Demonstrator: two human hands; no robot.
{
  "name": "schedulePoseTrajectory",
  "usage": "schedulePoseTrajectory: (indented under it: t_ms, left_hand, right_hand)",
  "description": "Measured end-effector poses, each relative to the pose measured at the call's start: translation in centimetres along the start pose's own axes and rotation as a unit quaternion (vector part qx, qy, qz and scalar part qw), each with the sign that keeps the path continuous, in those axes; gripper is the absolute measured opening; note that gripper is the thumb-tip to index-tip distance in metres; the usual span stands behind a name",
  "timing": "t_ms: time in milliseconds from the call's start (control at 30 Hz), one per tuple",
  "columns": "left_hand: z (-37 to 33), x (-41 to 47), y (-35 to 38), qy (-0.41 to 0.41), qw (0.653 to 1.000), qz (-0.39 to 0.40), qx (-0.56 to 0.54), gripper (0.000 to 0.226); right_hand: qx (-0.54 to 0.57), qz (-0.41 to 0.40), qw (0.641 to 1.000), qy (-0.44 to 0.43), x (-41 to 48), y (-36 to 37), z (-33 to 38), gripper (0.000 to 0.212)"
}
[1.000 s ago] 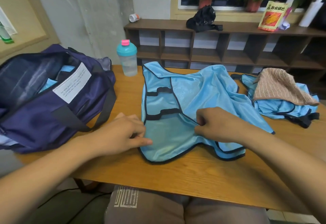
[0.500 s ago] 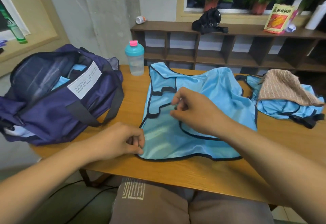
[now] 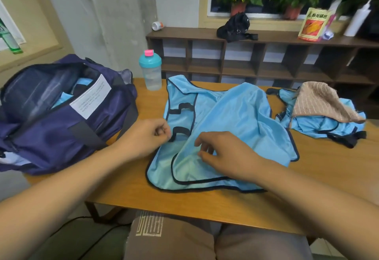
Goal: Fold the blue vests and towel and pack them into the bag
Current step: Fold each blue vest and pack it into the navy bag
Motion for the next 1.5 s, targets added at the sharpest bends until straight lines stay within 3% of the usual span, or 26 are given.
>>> schedulePoseTrajectory:
  t_ms: [233, 467, 600, 733, 867, 967, 1067, 1233, 1333, 1400, 1500]
  left_hand:
    - [-2.0, 10.4, 0.9, -0.015, 0.997, -0.05, 0.06, 0.012]
    - [-2.8, 16.4, 5.0, -0.065, 0.985, -0.001, 0.161, 0.039]
    - [-2.0, 17.2, 5.8, -0.096, 0.978, 0.018, 0.184, 0.033]
    - [-1.3, 17.2, 5.1, -0.106, 0.982, 0.015, 0.158, 0.039]
    - [-0.2, 17.0, 3.2, -0.118, 0.987, -0.005, 0.108, 0.039]
    - [0.2, 16.4, 2.2, -0.121, 0.989, -0.018, 0.085, 0.031]
    - [0.5, 16.0, 1.8, -0.116, 0.991, -0.026, 0.068, 0.019]
    - [0.8, 14.9, -2.1, -0.134, 0.986, -0.093, 0.025, 0.012]
    - [2.6, 13.2, -4.0, -0.159, 0.978, -0.117, 0.067, 0.013]
    - [4.1, 12.1, -3.0, -0.168, 0.976, -0.063, 0.124, 0.016]
    - [5.4, 10.9, -0.8, -0.157, 0.972, 0.007, 0.172, 0.023]
  right_hand:
    - [-0.043, -0.109, 0.993, -0.021, -1.6, -3.4, -5.3, 0.015]
    - [-0.054, -0.038, 0.993, -0.102, -5.2, -1.7, -3.9, 0.031]
    - [-0.064, 0.012, 0.99, -0.123, -6.5, -1.1, -3.1, 0.038]
    - [-0.09, 0.044, 0.986, -0.13, -7.4, -1.1, -2.6, 0.037]
    - [-0.125, 0.069, 0.981, -0.133, -8.0, -0.8, -2.5, 0.01]
    - [-0.166, 0.081, 0.977, -0.111, -7.9, -0.6, -2.7, 0.021]
    - [-0.132, 0.057, 0.985, -0.095, -7.5, -1.7, -2.2, 0.018]
    - [-0.059, -0.057, 0.989, -0.123, -7.7, -5.6, 0.7, 0.01]
    - [-0.047, 0.003, 0.988, -0.147, -8.4, -3.9, 1.7, 0.01]
    - [-0.076, 0.072, 0.984, -0.146, -8.4, -1.2, 1.1, 0.009]
    - [-0.092, 0.098, 0.981, -0.143, -8.0, 0.6, 0.3, 0.009]
Point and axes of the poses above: each hand's wrist, its own x-axis towards the middle knuckle, its own y-axis out of the palm, z = x × y, the point moved 9 cm from there along x, towards the middle knuckle, and after that the axes turned 10 degrees about x, right-handed, at the moved point
